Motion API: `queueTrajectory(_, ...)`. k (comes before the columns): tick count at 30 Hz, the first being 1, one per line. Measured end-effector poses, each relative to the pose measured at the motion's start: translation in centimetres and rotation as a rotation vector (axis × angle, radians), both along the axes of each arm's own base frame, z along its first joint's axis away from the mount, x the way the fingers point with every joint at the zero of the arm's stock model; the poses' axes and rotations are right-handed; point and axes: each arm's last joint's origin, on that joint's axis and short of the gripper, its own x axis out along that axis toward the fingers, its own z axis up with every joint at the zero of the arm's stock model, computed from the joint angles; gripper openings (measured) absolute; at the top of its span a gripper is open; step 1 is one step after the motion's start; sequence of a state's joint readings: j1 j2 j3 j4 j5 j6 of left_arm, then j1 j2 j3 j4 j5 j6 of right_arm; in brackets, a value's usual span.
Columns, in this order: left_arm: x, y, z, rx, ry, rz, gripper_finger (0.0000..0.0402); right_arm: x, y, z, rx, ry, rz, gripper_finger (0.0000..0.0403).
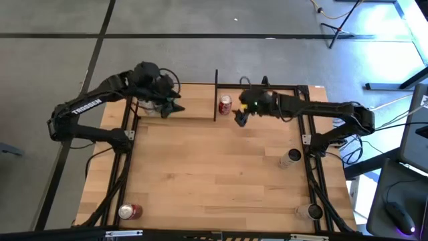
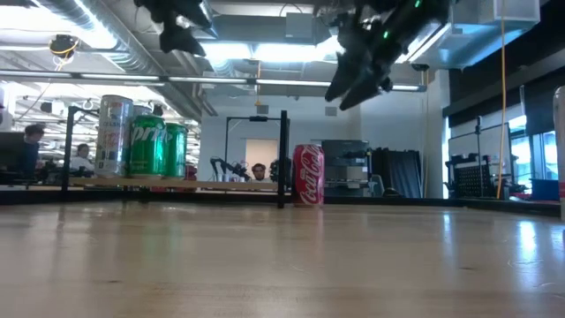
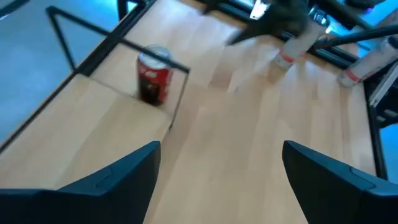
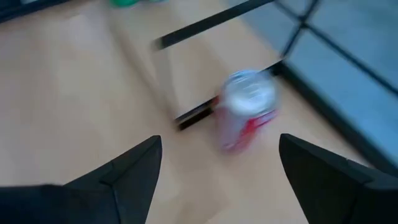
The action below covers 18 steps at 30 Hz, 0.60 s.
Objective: Place canned beverage on shelf
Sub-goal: Put the top red-white soda can on the shelf
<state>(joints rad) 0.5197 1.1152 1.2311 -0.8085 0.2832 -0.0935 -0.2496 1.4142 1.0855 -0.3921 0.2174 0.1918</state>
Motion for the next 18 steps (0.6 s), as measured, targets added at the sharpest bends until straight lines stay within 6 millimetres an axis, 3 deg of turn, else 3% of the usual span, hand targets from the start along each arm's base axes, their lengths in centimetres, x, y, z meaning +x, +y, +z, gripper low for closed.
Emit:
queueTrajectory(10, 2.7, -3.6, 0.9, -0.093, -0.17, -0.022, 0.0323, 1.7, -6.1, -3.8, -0.082, -0.109, 0.122, 0.0315)
queueTrajectory(18, 3.1, -4.1, 0.9, -0.061, -0.171, 0.047, 0.0323, 2.0, -8.6, -6.0, -0.105, -0.085, 0.163, 0.0315)
